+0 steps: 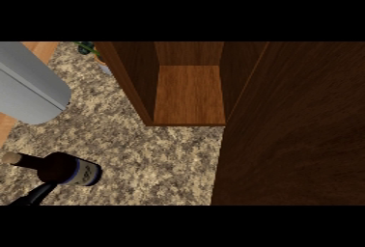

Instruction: Pick up the wine, place it into the cabinet and close the cabinet

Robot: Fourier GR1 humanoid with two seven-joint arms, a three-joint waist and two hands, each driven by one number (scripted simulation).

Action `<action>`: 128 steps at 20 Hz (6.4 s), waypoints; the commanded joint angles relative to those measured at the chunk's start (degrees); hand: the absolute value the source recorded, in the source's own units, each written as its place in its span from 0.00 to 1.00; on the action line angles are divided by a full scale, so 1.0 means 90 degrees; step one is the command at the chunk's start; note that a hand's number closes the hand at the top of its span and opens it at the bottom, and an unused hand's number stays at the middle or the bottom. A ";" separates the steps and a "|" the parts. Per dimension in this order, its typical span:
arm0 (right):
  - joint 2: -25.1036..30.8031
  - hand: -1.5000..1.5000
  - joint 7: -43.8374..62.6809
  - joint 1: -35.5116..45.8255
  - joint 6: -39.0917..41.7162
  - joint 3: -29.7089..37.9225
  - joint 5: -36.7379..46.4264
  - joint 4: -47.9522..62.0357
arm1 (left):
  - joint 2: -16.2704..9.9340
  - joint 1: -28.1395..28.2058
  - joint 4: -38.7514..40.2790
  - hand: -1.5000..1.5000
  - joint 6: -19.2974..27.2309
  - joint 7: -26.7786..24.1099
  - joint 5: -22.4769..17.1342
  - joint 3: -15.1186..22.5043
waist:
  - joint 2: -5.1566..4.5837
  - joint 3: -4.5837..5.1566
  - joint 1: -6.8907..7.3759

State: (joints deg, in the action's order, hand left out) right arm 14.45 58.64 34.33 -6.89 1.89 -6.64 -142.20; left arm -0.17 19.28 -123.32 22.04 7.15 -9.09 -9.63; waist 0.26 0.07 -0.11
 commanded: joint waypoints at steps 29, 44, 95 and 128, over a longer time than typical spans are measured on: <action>0.0139 0.00 0.0796 0.0094 -0.0279 0.0040 -0.0537 -0.0896 | 0.0016 -0.0432 0.4938 0.00 -0.1776 -0.3536 -0.1634 -0.0690 | -0.0005 -0.0003 -0.0036; 0.0081 0.00 0.0430 -0.0102 -0.0198 -0.0033 -0.0607 -0.0702 | -0.0342 -0.1669 0.7133 0.00 -0.2339 -0.4700 -0.1689 -0.0944 | -0.0020 -0.0003 -0.0047; 0.0115 0.00 0.0525 -0.0436 -0.0177 0.0140 -0.0708 -0.0866 | 0.0018 -0.4894 0.3761 1.00 0.0500 -0.1330 -0.0233 0.3403 | 0.0002 -0.0013 -0.0127; 0.0054 0.00 -0.0060 0.0198 0.0044 0.0594 -0.1009 0.0142 | 0.0019 -0.6735 0.7506 1.00 0.0828 -0.3050 -0.0386 0.2826 | -0.0035 -0.0005 -0.0068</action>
State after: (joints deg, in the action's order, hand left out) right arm 14.75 56.71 33.72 -5.90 4.95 -9.66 -139.15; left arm -0.02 -42.12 -58.58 30.68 -16.49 -11.68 16.89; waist -0.04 0.00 -0.98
